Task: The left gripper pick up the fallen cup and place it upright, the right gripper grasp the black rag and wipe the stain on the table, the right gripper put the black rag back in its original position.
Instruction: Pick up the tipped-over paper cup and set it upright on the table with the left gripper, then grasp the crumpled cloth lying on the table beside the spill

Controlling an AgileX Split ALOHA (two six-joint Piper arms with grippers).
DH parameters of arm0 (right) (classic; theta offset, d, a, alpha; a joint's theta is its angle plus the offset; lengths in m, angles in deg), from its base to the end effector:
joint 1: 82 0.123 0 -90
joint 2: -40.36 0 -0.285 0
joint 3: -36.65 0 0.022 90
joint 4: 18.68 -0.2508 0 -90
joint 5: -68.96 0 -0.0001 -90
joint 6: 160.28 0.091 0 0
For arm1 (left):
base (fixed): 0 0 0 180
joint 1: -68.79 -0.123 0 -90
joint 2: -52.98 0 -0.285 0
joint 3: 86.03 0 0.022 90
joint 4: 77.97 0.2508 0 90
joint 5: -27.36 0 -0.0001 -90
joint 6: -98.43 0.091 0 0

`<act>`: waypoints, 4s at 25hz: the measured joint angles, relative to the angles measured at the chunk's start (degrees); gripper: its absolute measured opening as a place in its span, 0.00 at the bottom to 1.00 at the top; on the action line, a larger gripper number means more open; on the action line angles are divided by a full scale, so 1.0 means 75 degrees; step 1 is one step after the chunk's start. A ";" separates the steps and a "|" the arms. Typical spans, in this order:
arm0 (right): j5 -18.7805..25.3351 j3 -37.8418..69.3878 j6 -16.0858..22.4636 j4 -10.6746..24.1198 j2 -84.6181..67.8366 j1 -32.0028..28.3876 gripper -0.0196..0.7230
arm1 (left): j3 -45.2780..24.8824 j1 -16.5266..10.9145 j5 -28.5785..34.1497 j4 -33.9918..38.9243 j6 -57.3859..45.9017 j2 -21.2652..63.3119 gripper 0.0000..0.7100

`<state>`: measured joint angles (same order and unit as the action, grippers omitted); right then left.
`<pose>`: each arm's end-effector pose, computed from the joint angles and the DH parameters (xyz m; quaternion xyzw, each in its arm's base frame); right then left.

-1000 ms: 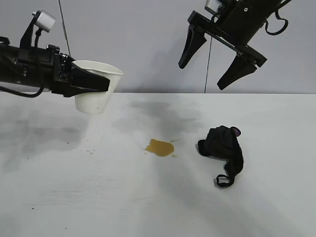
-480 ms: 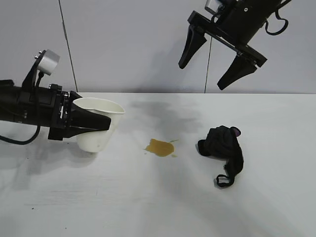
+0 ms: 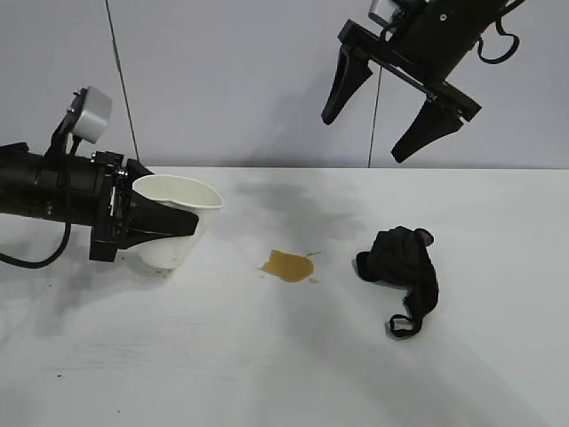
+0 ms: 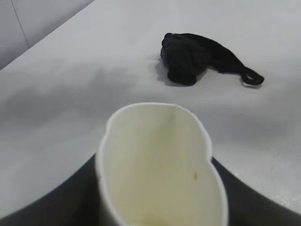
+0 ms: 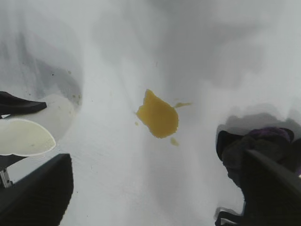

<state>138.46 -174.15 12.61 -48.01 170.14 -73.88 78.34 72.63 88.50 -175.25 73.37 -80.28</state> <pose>0.4429 0.1054 0.2462 -0.0637 0.9626 0.2457 0.0949 0.3689 -0.1040 0.0949 0.5315 0.6288 -0.3008 0.4812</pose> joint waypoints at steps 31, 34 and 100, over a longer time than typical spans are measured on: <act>0.0006 0.0000 0.0000 -0.0038 0.0000 0.0000 0.92 | 0.0389 -0.0105 0.0230 0.0021 -0.3219 0.0099 0.89; 0.0006 0.0000 0.0000 -0.0038 0.0000 0.0000 0.92 | 0.0673 -0.0255 0.0026 0.0035 -0.3949 0.0698 0.89; -0.0110 0.0000 -0.0953 0.1539 0.0194 0.0596 0.92 | 0.3167 -0.0266 0.0450 0.5710 -1.7899 0.1814 0.89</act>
<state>137.63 -174.15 5.47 -36.47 171.59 -69.41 102.10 70.64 91.88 -132.43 -60.87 -66.67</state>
